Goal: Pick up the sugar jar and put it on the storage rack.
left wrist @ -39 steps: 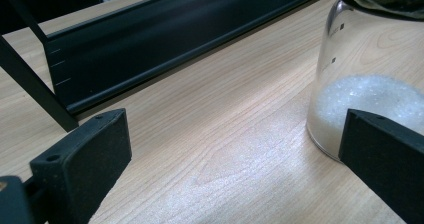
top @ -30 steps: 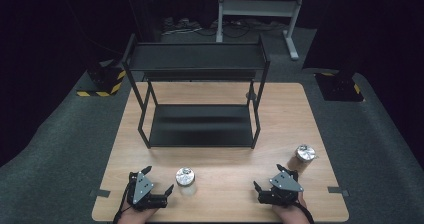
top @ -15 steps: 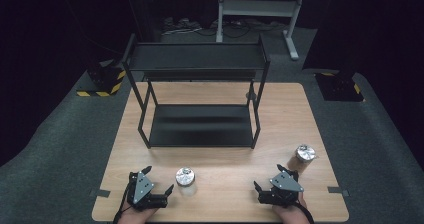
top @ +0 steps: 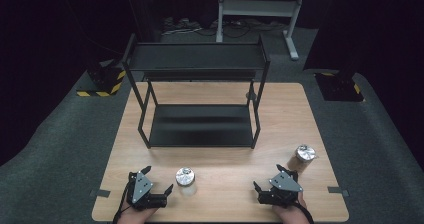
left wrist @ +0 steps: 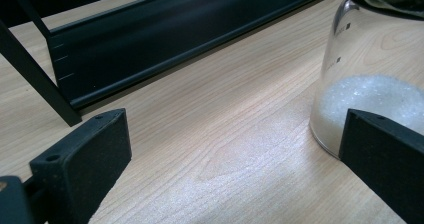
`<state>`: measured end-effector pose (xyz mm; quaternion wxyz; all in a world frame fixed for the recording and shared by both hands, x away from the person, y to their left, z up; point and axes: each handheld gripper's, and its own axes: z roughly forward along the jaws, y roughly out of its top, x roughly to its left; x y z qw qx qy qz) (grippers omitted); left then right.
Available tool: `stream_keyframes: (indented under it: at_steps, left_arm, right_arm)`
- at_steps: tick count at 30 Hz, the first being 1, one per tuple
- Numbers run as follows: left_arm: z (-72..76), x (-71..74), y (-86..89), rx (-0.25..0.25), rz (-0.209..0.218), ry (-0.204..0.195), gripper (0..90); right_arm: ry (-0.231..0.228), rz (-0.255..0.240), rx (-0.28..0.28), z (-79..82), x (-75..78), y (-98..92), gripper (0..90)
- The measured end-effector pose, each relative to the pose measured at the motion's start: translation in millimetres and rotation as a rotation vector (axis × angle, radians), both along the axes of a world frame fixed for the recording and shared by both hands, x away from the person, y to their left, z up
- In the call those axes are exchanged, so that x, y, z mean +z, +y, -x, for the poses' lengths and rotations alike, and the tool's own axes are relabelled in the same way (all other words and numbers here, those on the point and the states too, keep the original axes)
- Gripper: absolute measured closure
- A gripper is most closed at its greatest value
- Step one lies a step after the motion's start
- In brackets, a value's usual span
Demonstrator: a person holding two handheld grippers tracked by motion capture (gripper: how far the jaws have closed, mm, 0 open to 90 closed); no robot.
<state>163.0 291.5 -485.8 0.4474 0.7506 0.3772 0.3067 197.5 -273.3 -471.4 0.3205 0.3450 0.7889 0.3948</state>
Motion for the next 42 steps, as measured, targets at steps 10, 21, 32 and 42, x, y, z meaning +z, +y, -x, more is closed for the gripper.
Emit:
stream_keyframes:
  at_steps: [10, 21, 32, 42]
  left_arm:
    - [1.4, 2.4, 4.2, -0.016, 0.016, -0.005, 0.6]
    - [12.1, 14.5, 14.1, 0.015, 0.088, -0.037, 0.6]
    - [20.3, 25.5, 10.0, -0.001, 0.062, -0.079, 0.6]
    - [23.9, 29.9, 6.0, -0.042, 0.089, -0.109, 0.5]
  right_arm:
    - [0.011, -0.005, 0.008, -2.3, 1.0, -1.8, 0.0]
    - [0.009, 0.002, 0.011, -2.1, 1.2, -0.9, 0.0]
    - [0.008, 0.000, 0.011, -1.8, 0.9, -1.3, 0.0]
    - [0.008, -0.003, 0.012, -1.7, 0.8, -1.8, 0.0]
